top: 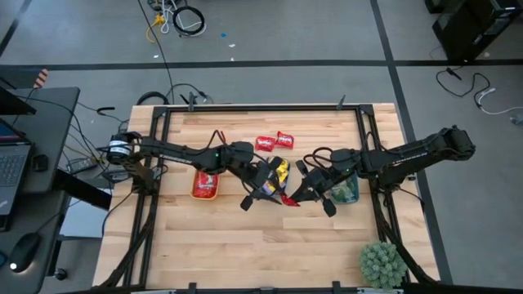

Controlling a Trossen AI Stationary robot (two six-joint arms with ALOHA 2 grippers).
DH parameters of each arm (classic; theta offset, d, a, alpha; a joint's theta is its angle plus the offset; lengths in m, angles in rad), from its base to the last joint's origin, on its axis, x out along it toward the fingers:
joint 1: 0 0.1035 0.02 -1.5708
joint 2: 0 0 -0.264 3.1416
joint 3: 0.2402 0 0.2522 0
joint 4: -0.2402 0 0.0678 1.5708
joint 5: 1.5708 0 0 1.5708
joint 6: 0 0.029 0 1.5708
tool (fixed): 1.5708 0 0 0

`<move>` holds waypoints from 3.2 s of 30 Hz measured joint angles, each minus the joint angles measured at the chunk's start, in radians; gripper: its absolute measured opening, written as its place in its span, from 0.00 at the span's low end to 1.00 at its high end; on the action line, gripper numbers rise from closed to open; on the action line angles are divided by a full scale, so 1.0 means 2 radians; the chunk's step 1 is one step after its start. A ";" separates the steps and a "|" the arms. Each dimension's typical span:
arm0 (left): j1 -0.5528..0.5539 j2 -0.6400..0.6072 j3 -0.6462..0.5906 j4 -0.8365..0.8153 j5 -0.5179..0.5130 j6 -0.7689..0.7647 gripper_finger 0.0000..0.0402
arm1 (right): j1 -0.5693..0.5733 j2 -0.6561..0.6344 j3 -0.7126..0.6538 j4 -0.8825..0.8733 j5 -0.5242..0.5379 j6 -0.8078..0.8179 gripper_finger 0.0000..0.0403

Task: Sort candy
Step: Put the red candy pack into the yellow bin

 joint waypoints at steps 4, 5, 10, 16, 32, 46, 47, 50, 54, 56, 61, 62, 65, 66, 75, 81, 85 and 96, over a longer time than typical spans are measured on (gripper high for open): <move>-0.001 0.002 0.003 -0.001 -0.019 0.002 0.21 | 0.000 0.000 0.000 0.003 0.001 0.001 0.04; -0.001 0.002 0.003 -0.001 -0.019 0.010 0.17 | 0.000 0.000 0.000 0.003 0.002 0.001 0.04; -0.005 0.001 0.003 -0.013 -0.085 0.000 0.03 | 0.000 -0.005 0.000 0.001 0.032 0.001 0.08; -0.017 -0.023 0.004 -0.102 -0.209 -0.003 0.02 | 0.000 -0.038 0.000 -0.028 0.131 -0.006 0.22; -0.121 -0.168 -0.038 -0.523 -0.568 -0.251 0.01 | 0.000 -0.083 0.000 -0.128 0.258 0.013 0.48; -0.145 -0.229 -0.160 -0.651 -0.575 -0.446 0.01 | -0.001 -0.040 0.000 -0.124 0.258 0.023 0.46; -0.145 -0.228 -0.164 -0.648 -0.559 -0.440 0.01 | -0.001 -0.041 0.000 -0.122 0.258 0.024 0.45; -0.148 -0.227 -0.178 -0.645 -0.511 -0.433 0.01 | -0.001 -0.041 0.000 -0.120 0.258 0.024 0.45; -0.150 -0.227 -0.187 -0.641 -0.467 -0.423 0.06 | -0.001 -0.041 0.000 -0.120 0.258 0.024 0.45; -0.152 -0.227 -0.187 -0.642 -0.458 -0.418 0.11 | -0.001 -0.041 0.000 -0.119 0.258 0.024 0.45; -0.152 -0.227 -0.170 -0.642 -0.455 -0.406 0.25 | -0.001 -0.041 0.000 -0.118 0.258 0.024 0.45; -0.152 -0.227 -0.165 -0.642 -0.455 -0.406 0.28 | -0.001 -0.041 0.000 -0.117 0.258 0.024 0.45; -0.152 -0.227 -0.150 -0.642 -0.452 -0.405 0.36 | -0.001 -0.041 0.000 -0.118 0.258 0.023 0.45; -0.152 -0.227 -0.146 -0.643 -0.451 -0.400 0.38 | -0.001 -0.041 0.000 -0.118 0.258 0.023 0.45; -0.147 -0.227 -0.185 -0.652 -0.444 -0.411 0.17 | -0.001 -0.041 0.000 -0.131 0.257 0.022 0.42; -0.137 -0.227 -0.219 -0.630 -0.447 -0.420 0.02 | -0.002 -0.041 0.000 -0.132 0.257 0.025 0.31; -0.130 -0.227 -0.222 -0.607 -0.458 -0.407 0.02 | -0.010 -0.039 0.000 -0.130 0.298 0.047 0.26; -0.123 -0.339 -0.195 -0.535 -0.488 -0.369 0.01 | -0.128 0.074 0.000 -0.129 0.330 0.106 0.31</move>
